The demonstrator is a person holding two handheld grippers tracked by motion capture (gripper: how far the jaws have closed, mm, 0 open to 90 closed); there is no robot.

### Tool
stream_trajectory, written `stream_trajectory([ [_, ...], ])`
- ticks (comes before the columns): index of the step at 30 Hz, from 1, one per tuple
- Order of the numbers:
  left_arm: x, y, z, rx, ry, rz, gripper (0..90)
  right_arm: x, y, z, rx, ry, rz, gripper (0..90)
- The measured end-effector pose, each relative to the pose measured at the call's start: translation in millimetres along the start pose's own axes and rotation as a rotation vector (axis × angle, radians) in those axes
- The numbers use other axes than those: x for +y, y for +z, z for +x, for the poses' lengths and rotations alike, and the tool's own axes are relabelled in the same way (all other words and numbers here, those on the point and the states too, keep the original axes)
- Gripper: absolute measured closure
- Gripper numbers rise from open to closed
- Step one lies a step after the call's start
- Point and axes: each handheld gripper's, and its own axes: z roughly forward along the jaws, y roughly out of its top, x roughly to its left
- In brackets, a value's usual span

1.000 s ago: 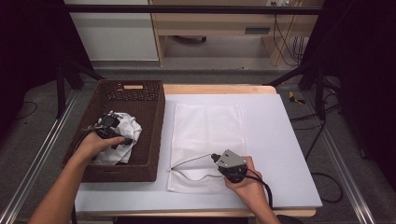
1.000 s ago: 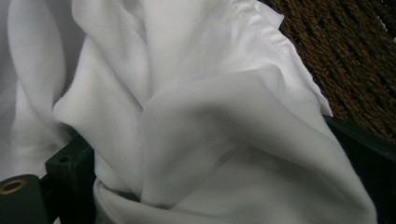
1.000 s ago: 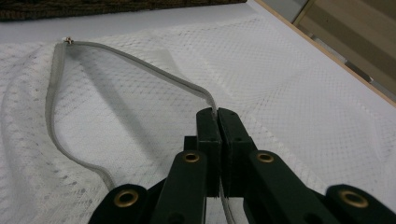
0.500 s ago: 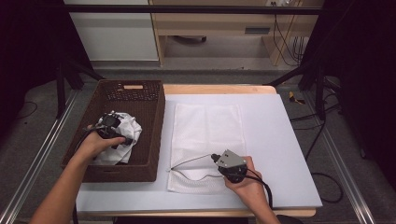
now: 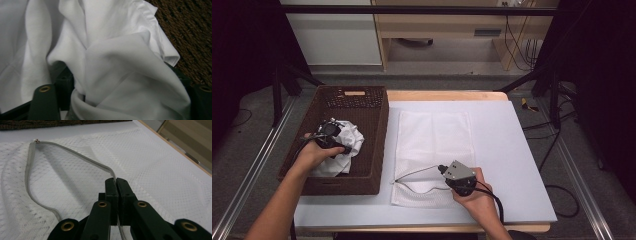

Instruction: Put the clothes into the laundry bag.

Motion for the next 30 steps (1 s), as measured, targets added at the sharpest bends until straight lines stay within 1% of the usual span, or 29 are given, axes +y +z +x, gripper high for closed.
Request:
stream_trajectory([
  [2, -0.1, -0.8, 0.0, 0.016, 0.002, 0.005, 35.3, 0.0, 0.1, 0.2, 0.0, -0.001, 0.001, 88.5],
  [3, 0.2, -1.0, -0.3, 0.025, 0.009, 0.008, 37.4, 0.0, 0.1, 0.2, 0.0, -0.003, -0.001, 88.6],
  [4, 0.7, -1.1, -1.2, 0.029, 0.018, 0.012, 38.3, 0.1, 0.1, 0.2, 0.0, -0.004, -0.001, 88.6],
  [10, 3.5, -3.1, -3.7, 0.049, 0.038, 0.032, 47.6, 0.1, 0.0, 0.3, 0.001, -0.005, -0.002, 88.6],
  [16, 4.5, -5.0, -4.1, 0.054, 0.035, 0.03, 56.3, 0.1, -0.1, 0.5, 0.001, -0.007, -0.002, 88.7],
  [22, 5.3, -7.9, -5.0, 0.063, 0.049, 0.029, 62.1, 0.2, -0.3, 0.5, -0.001, -0.005, -0.002, 88.7],
  [27, 6.1, -10.3, -6.0, 0.066, 0.052, 0.008, 63.9, 0.2, -0.3, 0.3, 0.0, -0.006, -0.002, 88.7],
  [30, 7.5, -12.6, -6.9, 0.065, 0.051, -0.013, 64.3, 0.2, -0.5, 0.1, -0.001, -0.005, -0.002, 88.7],
])
